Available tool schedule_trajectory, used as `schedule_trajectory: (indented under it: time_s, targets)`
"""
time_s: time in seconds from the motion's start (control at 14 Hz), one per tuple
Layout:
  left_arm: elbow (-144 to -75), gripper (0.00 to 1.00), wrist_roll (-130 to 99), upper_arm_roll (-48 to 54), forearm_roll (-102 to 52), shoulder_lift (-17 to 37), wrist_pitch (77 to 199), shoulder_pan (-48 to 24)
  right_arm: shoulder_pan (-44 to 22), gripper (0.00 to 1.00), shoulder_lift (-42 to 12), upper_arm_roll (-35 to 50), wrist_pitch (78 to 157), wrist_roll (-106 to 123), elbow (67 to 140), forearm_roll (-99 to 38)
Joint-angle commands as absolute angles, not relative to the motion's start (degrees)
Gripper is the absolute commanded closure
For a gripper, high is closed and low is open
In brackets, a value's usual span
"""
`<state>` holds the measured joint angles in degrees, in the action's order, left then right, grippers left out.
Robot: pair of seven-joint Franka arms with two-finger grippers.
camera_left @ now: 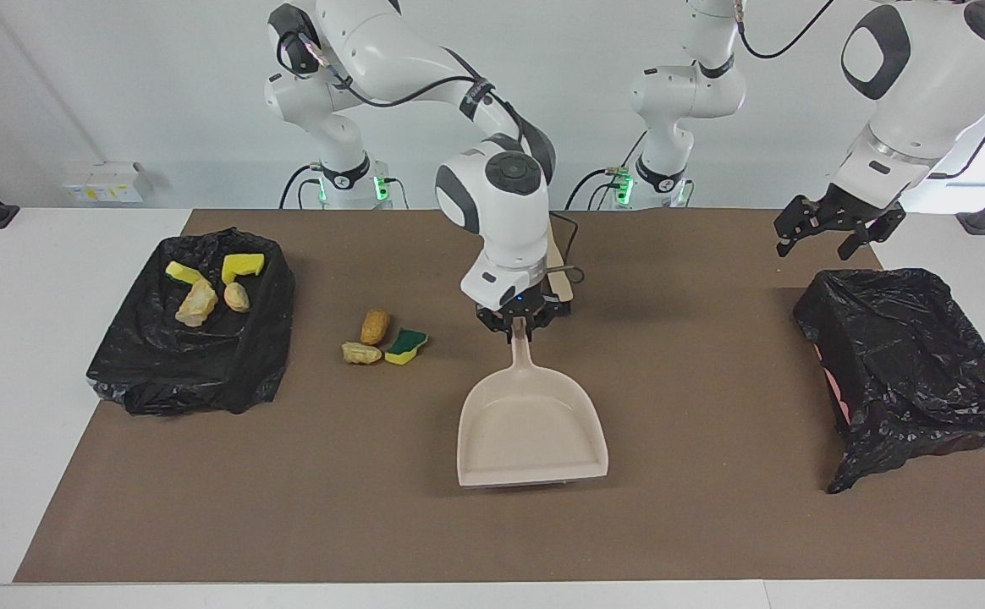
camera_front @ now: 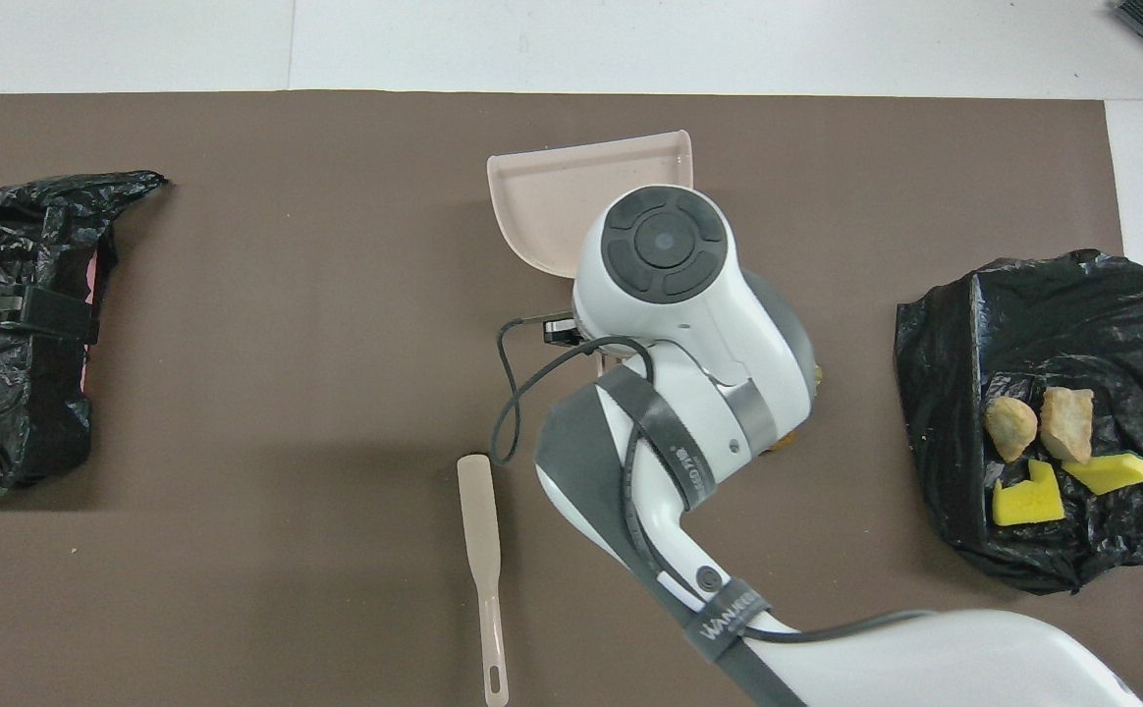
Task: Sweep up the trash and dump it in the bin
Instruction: 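Return the dustpan to the table center with the right gripper and release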
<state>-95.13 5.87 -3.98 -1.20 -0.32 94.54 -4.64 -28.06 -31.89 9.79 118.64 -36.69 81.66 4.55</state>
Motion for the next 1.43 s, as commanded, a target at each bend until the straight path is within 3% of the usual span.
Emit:
schedule_trajectory:
  time_s: [0.0,0.5,0.57,0.64,0.86,1.35]
  targets:
    - [-95.0,0.00,6.3,-3.8,0.0,-0.8,94.2,-4.4,-28.7,1.00,-36.4,9.6,118.3,-38.3,75.4,3.1]
    - [-95.0,0.00,6.3,-3.8,0.0,-0.8,94.2,-4.4,-30.9,1.00,-39.5,9.6,121.6,-39.5,75.9,3.1]
    - [-95.0,0.00,6.3,-3.8,-0.1,-0.8,94.2,-4.4,-30.9,0.58,-39.4,9.6,121.0,-39.2,75.9,3.4]
    - [-95.0,0.00,6.3,-3.8,0.0,-0.8,94.2,-4.4,-31.3,0.01,-38.9,9.5,120.7,-37.5,75.8,4.1]
    - [-95.0,0.00,6.3,-3.8,0.0,-0.8,94.2,-4.4,-30.8,0.00,-34.2,9.5,116.1,-35.9,75.9,3.1]
    - [-95.0,0.00,6.3,-3.8,0.0,-0.8,94.2,-4.4,-31.5,0.00,-20.0,9.8,103.9,-33.1,85.8,0.4]
